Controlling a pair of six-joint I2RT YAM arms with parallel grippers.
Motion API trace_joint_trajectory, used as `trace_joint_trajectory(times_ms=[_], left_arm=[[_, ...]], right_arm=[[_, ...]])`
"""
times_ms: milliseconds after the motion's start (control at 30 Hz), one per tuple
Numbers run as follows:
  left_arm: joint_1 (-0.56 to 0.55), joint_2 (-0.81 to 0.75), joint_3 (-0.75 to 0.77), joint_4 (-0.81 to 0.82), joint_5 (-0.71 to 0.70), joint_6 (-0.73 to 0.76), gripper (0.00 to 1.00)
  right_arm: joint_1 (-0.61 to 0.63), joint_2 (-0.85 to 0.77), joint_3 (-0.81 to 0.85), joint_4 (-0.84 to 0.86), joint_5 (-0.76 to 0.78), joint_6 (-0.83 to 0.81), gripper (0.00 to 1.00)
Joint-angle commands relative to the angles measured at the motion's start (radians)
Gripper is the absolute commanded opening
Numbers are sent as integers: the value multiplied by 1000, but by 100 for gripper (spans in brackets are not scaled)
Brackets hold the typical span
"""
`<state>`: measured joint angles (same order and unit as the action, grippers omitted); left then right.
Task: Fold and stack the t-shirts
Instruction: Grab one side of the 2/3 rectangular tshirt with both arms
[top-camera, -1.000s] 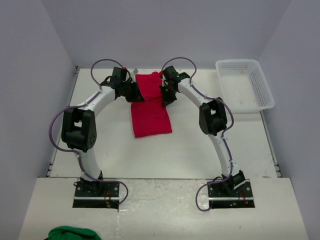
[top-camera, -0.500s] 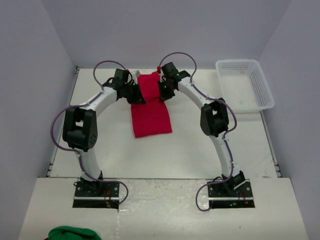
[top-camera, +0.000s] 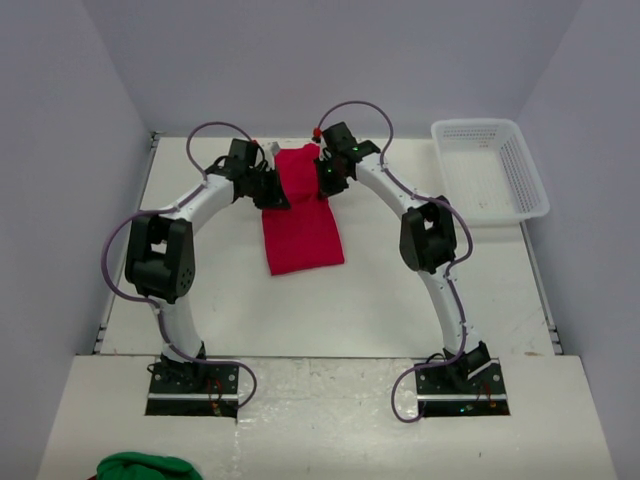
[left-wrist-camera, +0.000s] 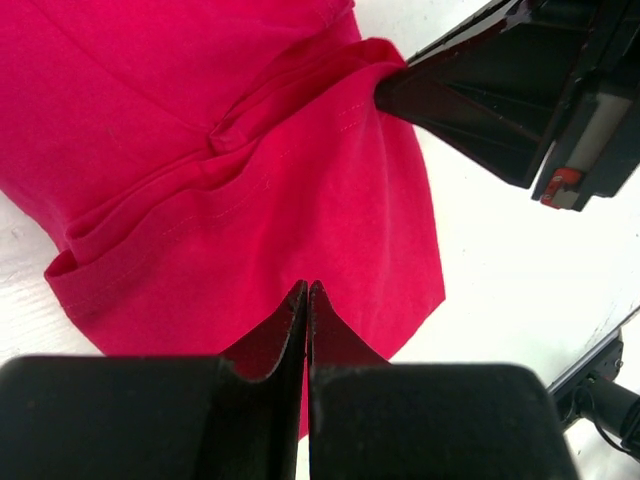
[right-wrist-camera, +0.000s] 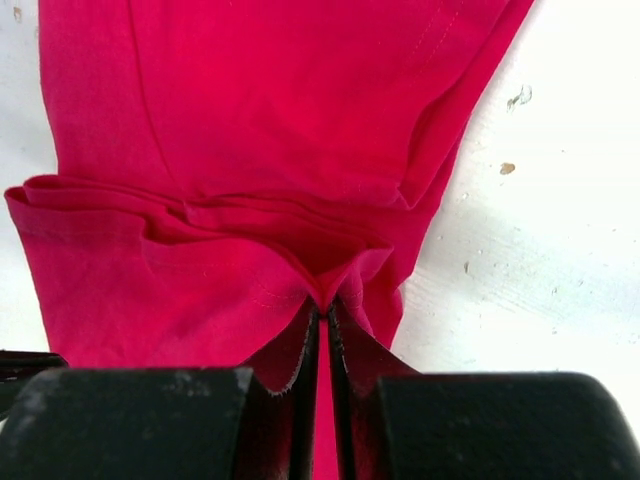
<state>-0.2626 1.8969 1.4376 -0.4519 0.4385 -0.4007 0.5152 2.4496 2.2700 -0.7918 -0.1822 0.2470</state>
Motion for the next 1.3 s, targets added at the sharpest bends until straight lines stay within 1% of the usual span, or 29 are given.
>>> trace_joint_trajectory(times_ms=[0, 67, 200, 367, 433, 467, 533, 600, 833, 1100, 1200, 1233, 1267], left_arm=[[-4, -18, -16, 15, -24, 14, 0], [-4, -19, -14, 7, -29, 17, 0], [-4, -38, -26, 1, -59, 20, 0], [-4, -35, -40, -4, -96, 14, 0], [-4, -22, -40, -2, -99, 10, 0], [-4, -19, -40, -1, -98, 8, 0], [-4, -10, -37, -1, -96, 5, 0], [-4, -6, -37, 4, -96, 8, 0], [-4, 8, -28, 4, -93, 13, 0], [-6, 41, -25, 21, -83, 10, 0], [-6, 25, -42, 30, -96, 14, 0], [-6, 13, -52, 39, -101, 13, 0], [-7, -2, -69, 47, -106, 13, 0]], right_arm=[[2, 26, 74, 28, 16, -17, 8], [3, 41, 92, 11, 20, -14, 8], [2, 48, 63, 16, 26, -9, 14], [2, 51, 40, 9, 23, -6, 17], [2, 54, 36, 0, 32, -6, 22], [2, 49, 25, 9, 39, -3, 30], [0, 28, -13, 26, 62, -8, 31], [0, 16, -27, 48, 67, -12, 37], [2, -44, 28, 63, 67, -21, 43], [0, -144, 65, 49, 105, -52, 58], [0, -182, 34, 28, 119, -49, 60], [2, -199, 13, 23, 122, -45, 59], [2, -214, -15, 22, 130, -34, 57]])
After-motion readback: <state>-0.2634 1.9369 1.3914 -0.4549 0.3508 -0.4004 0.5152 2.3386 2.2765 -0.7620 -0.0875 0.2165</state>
